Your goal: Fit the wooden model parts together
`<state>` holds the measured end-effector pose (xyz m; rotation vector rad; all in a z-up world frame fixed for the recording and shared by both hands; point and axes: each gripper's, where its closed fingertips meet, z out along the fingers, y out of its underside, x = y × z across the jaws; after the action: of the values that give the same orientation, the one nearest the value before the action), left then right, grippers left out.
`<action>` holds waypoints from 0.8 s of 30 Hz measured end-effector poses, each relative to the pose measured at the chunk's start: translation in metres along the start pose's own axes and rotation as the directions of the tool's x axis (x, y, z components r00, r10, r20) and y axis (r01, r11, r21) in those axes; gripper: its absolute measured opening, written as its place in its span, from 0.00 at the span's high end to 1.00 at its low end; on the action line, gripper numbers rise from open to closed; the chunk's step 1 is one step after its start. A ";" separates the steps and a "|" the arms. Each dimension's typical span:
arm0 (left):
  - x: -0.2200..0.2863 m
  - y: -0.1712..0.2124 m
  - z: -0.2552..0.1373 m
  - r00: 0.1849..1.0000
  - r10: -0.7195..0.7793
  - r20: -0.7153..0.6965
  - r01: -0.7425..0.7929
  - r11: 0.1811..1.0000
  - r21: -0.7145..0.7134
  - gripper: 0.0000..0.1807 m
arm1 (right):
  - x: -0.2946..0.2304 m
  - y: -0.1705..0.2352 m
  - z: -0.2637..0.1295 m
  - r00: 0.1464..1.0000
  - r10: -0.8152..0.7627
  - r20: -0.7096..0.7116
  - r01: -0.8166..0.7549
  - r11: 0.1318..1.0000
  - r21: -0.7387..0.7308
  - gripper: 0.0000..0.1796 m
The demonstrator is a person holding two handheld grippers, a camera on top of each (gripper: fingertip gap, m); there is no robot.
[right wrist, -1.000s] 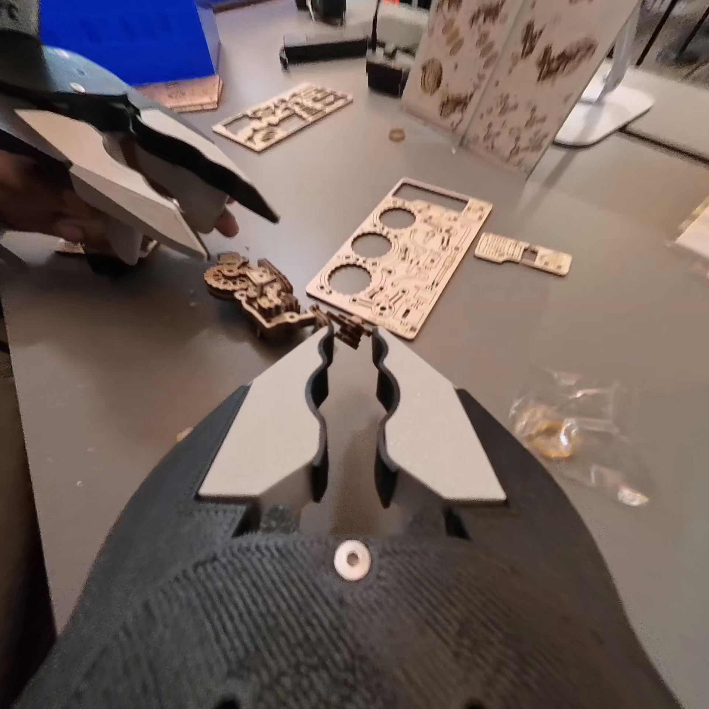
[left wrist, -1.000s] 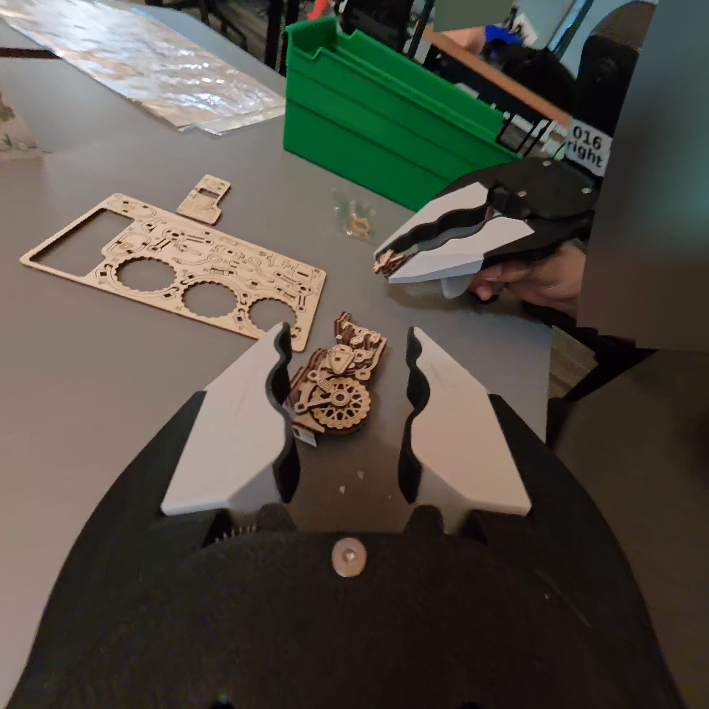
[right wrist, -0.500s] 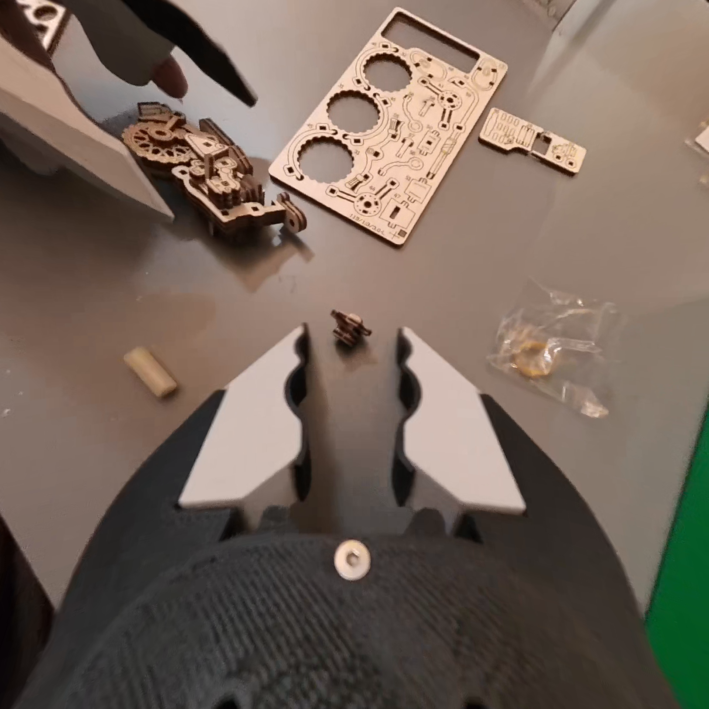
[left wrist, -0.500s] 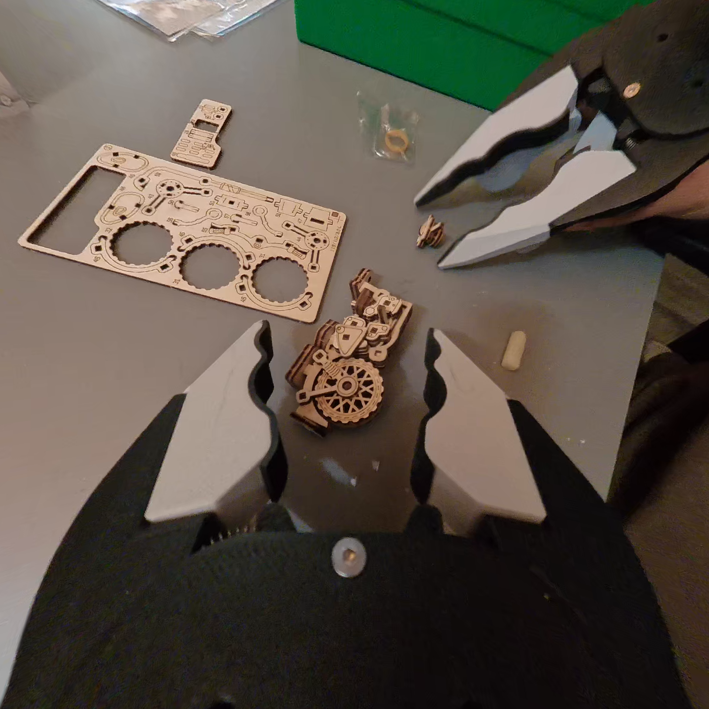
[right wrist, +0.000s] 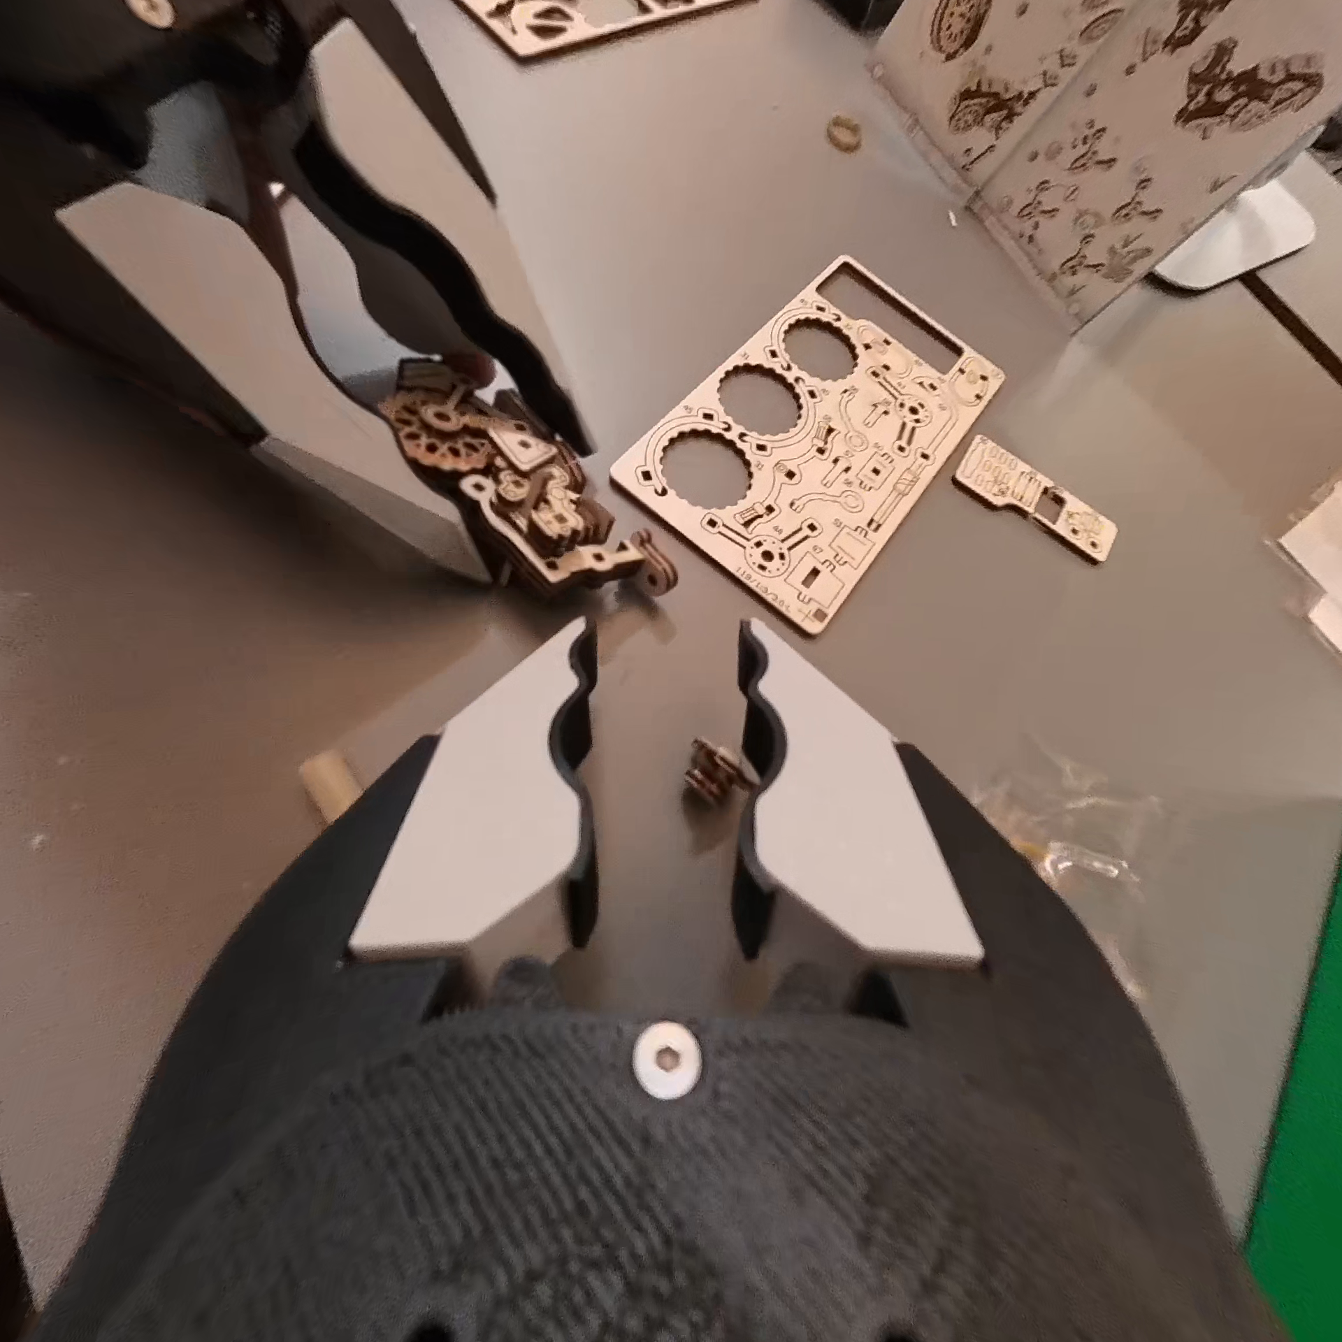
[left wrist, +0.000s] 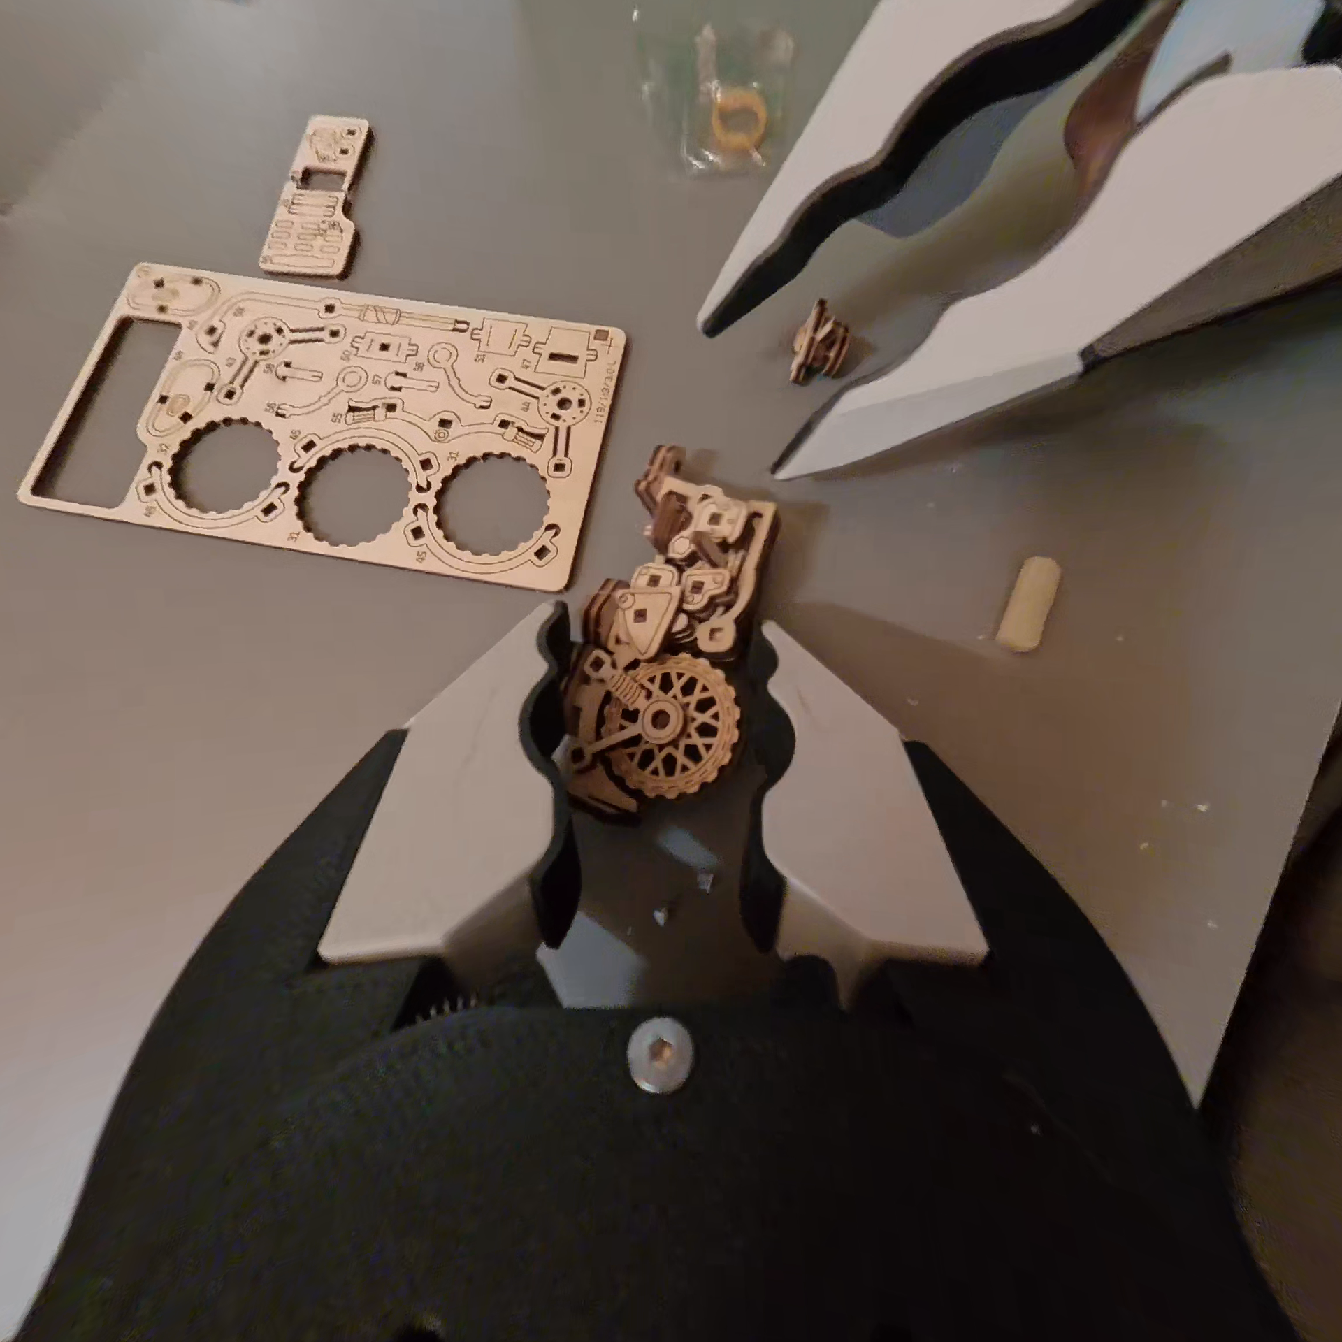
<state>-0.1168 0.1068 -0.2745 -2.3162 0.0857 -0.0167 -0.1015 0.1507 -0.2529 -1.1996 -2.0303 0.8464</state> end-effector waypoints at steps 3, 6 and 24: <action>0.002 -0.003 -0.003 0.998 0.049 0.030 -0.050 0.998 0.024 0.77 | 0.007 -0.005 -0.007 0.999 0.045 -0.009 -0.045 0.998 0.034 0.81; 0.006 -0.006 -0.006 0.995 0.090 0.040 -0.092 0.994 0.054 0.77 | 0.031 -0.006 -0.028 0.991 0.112 -0.073 -0.103 0.988 0.114 0.83; -0.007 -0.049 -0.053 0.925 0.237 0.297 -0.341 0.862 0.375 0.77 | -0.022 -0.051 -0.040 0.784 0.492 0.380 -0.598 0.762 0.249 0.80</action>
<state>-0.1226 0.1018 -0.2022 -1.8336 0.2814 0.3681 -0.0880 0.1199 -0.1935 -1.5504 -1.6184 1.6978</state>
